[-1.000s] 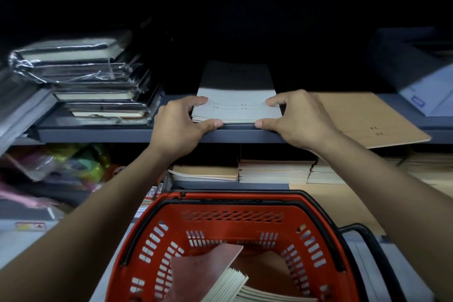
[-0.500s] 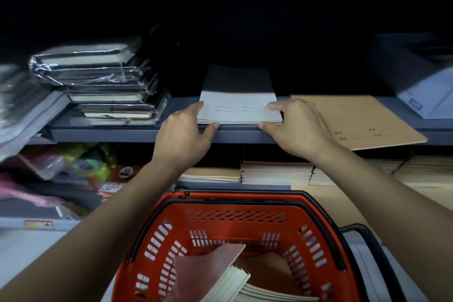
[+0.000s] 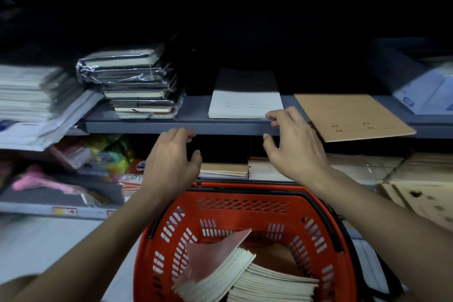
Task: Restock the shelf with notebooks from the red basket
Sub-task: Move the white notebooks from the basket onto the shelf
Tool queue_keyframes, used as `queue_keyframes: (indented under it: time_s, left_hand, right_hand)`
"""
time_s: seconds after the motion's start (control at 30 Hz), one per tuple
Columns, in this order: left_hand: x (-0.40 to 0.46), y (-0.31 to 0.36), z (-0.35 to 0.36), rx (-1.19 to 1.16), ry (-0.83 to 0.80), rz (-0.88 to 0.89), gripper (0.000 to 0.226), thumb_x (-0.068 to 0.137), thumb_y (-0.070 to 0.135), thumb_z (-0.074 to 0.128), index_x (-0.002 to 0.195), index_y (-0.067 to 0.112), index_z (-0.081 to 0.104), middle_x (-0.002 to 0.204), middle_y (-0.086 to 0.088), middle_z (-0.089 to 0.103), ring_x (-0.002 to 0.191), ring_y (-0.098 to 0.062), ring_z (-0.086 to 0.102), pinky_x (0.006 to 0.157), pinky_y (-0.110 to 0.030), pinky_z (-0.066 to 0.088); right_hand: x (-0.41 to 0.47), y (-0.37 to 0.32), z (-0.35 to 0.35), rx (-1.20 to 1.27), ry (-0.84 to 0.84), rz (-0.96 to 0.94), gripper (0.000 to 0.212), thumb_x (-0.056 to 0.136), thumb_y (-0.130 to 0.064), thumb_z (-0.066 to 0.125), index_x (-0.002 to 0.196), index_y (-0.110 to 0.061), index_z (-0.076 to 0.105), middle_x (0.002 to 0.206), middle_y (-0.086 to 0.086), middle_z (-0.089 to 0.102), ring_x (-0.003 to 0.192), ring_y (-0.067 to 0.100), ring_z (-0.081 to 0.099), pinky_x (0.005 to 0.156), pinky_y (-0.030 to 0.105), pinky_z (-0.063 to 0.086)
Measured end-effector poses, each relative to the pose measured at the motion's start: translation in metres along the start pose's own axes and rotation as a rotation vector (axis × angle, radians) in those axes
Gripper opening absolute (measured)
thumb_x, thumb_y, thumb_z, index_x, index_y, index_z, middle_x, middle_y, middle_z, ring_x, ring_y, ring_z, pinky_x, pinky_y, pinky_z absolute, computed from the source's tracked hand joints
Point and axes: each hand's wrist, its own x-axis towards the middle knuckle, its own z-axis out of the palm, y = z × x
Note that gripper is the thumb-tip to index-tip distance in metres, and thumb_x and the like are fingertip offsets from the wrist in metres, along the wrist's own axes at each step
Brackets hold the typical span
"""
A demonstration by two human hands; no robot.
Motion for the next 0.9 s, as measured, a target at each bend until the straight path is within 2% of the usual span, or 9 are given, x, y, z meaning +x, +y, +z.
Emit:
queue_keyframes:
  time_s: [0.17, 0.3, 0.4, 0.47, 0.57, 0.63, 0.73, 0.83, 0.9]
  left_hand:
    - [-0.033, -0.009, 0.006, -0.033, -0.109, -0.047, 0.033, 0.085, 0.028, 0.064, 0.116, 0.019, 0.069, 0.106, -0.003, 0.068, 0.103, -0.024, 0.061, 0.089, -0.036, 0.051]
    - [-0.055, -0.021, 0.019, -0.106, -0.186, -0.126, 0.034, 0.080, 0.036, 0.053, 0.107, 0.024, 0.070, 0.100, 0.001, 0.072, 0.092, -0.019, 0.068, 0.080, -0.036, 0.057]
    - [-0.067, -0.030, 0.034, -0.139, -0.298, -0.211, 0.024, 0.080, 0.032, 0.052, 0.095, 0.027, 0.069, 0.088, 0.006, 0.073, 0.083, -0.018, 0.069, 0.070, -0.030, 0.054]
    - [-0.074, -0.035, 0.045, -0.160, -0.402, -0.260, 0.018, 0.076, 0.032, 0.046, 0.080, 0.029, 0.063, 0.077, 0.009, 0.068, 0.076, -0.019, 0.068, 0.059, -0.025, 0.044]
    - [-0.083, -0.041, 0.066, -0.208, -0.553, -0.371, 0.021, 0.077, 0.030, 0.048, 0.068, 0.026, 0.067, 0.076, 0.009, 0.072, 0.076, -0.016, 0.069, 0.062, -0.022, 0.046]
    - [-0.089, -0.047, 0.081, -0.200, -0.642, -0.445, 0.023, 0.081, 0.030, 0.054, 0.071, 0.023, 0.074, 0.081, 0.005, 0.076, 0.081, -0.017, 0.072, 0.071, -0.024, 0.053]
    - [-0.101, -0.055, 0.102, -0.213, -0.792, -0.573, 0.030, 0.083, 0.028, 0.060, 0.096, 0.009, 0.079, 0.096, -0.010, 0.079, 0.094, -0.025, 0.075, 0.086, -0.032, 0.060]
    - [-0.114, -0.063, 0.120, -0.149, -0.988, -0.639, 0.029, 0.095, 0.021, 0.060, 0.113, 0.003, 0.073, 0.106, -0.013, 0.076, 0.093, -0.027, 0.073, 0.079, -0.031, 0.058]
    - [-0.125, -0.072, 0.128, -0.124, -1.041, -0.682, 0.027, 0.098, 0.020, 0.058, 0.116, 0.003, 0.070, 0.100, -0.010, 0.069, 0.086, -0.024, 0.064, 0.074, -0.029, 0.051]
  right_hand:
    - [-0.029, -0.011, 0.014, 0.014, -0.101, -0.116, 0.028, 0.094, -0.028, 0.063, 0.122, -0.023, 0.065, 0.104, -0.009, 0.061, 0.092, 0.023, 0.066, 0.076, 0.038, 0.055]
    - [-0.049, -0.013, 0.033, 0.007, -0.197, -0.162, 0.021, 0.091, -0.027, 0.061, 0.110, -0.024, 0.068, 0.096, -0.009, 0.061, 0.091, 0.022, 0.067, 0.077, 0.039, 0.056]
    - [-0.063, -0.010, 0.051, -0.003, -0.301, -0.120, 0.016, 0.089, -0.027, 0.060, 0.102, -0.026, 0.069, 0.094, -0.010, 0.060, 0.092, 0.023, 0.066, 0.077, 0.039, 0.056]
    - [-0.071, -0.006, 0.064, -0.012, -0.393, -0.068, 0.013, 0.089, -0.028, 0.061, 0.099, -0.027, 0.069, 0.094, -0.011, 0.061, 0.091, 0.021, 0.066, 0.079, 0.036, 0.055]
    - [-0.080, 0.004, 0.086, -0.042, -0.569, 0.025, 0.011, 0.091, -0.031, 0.061, 0.095, -0.027, 0.070, 0.093, -0.009, 0.068, 0.092, 0.020, 0.068, 0.080, 0.037, 0.058]
    - [-0.088, 0.011, 0.105, -0.036, -0.679, 0.114, 0.013, 0.093, -0.033, 0.063, 0.096, -0.025, 0.073, 0.094, -0.006, 0.073, 0.095, 0.020, 0.070, 0.083, 0.036, 0.058]
    - [-0.101, 0.023, 0.133, -0.006, -0.792, 0.274, 0.026, 0.097, -0.042, 0.064, 0.111, -0.023, 0.075, 0.113, 0.001, 0.075, 0.108, 0.023, 0.068, 0.092, 0.033, 0.054]
    - [-0.114, 0.033, 0.158, 0.055, -0.864, 0.403, 0.051, 0.101, -0.054, 0.057, 0.135, -0.017, 0.068, 0.136, 0.004, 0.068, 0.125, 0.026, 0.063, 0.105, 0.033, 0.048]
    - [-0.122, 0.037, 0.172, 0.138, -0.872, 0.504, 0.059, 0.100, -0.060, 0.056, 0.139, -0.017, 0.065, 0.124, 0.004, 0.071, 0.110, 0.025, 0.068, 0.103, 0.038, 0.053]
